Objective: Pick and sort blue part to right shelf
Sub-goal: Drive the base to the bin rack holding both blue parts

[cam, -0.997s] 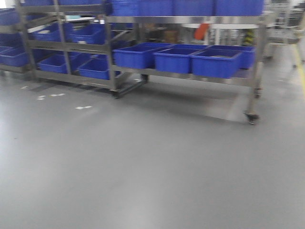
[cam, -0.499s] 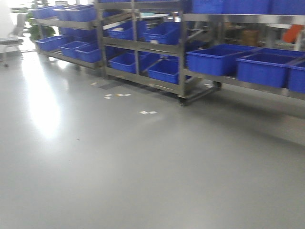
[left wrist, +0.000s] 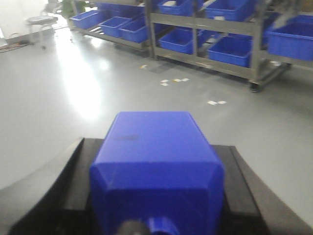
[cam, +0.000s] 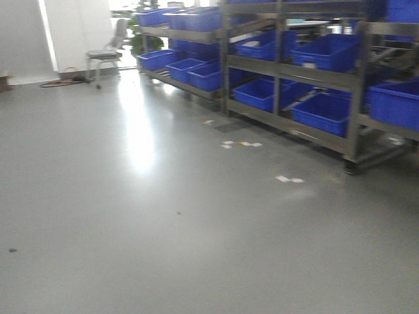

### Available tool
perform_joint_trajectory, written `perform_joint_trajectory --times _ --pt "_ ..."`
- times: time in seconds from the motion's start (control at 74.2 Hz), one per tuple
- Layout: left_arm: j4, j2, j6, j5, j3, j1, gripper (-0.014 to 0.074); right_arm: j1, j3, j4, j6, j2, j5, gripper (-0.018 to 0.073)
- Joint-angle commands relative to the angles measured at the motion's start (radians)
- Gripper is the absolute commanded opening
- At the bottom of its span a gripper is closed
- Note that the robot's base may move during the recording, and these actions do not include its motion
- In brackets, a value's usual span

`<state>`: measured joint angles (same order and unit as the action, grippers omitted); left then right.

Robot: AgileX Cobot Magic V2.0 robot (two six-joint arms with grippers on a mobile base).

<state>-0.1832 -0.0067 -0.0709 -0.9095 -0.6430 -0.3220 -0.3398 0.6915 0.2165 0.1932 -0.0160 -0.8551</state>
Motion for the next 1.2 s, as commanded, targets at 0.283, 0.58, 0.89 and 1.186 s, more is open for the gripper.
perform_joint_trajectory --times 0.283,0.58,0.89,1.186 --pt "-0.004 -0.008 -0.002 0.086 -0.025 -0.005 0.0249 0.004 0.024 0.016 -0.006 -0.022 0.089 0.012" --pt "-0.004 -0.008 -0.002 0.086 -0.025 -0.005 0.0249 0.004 0.024 0.016 -0.006 -0.022 0.089 0.012" --pt "0.0 -0.008 -0.002 0.086 -0.025 -0.005 0.0249 0.004 0.024 0.016 -0.006 -0.022 0.089 0.012" --pt "0.0 -0.008 -0.002 0.086 -0.025 -0.005 0.0249 0.004 0.024 0.016 -0.006 -0.022 0.089 0.012"
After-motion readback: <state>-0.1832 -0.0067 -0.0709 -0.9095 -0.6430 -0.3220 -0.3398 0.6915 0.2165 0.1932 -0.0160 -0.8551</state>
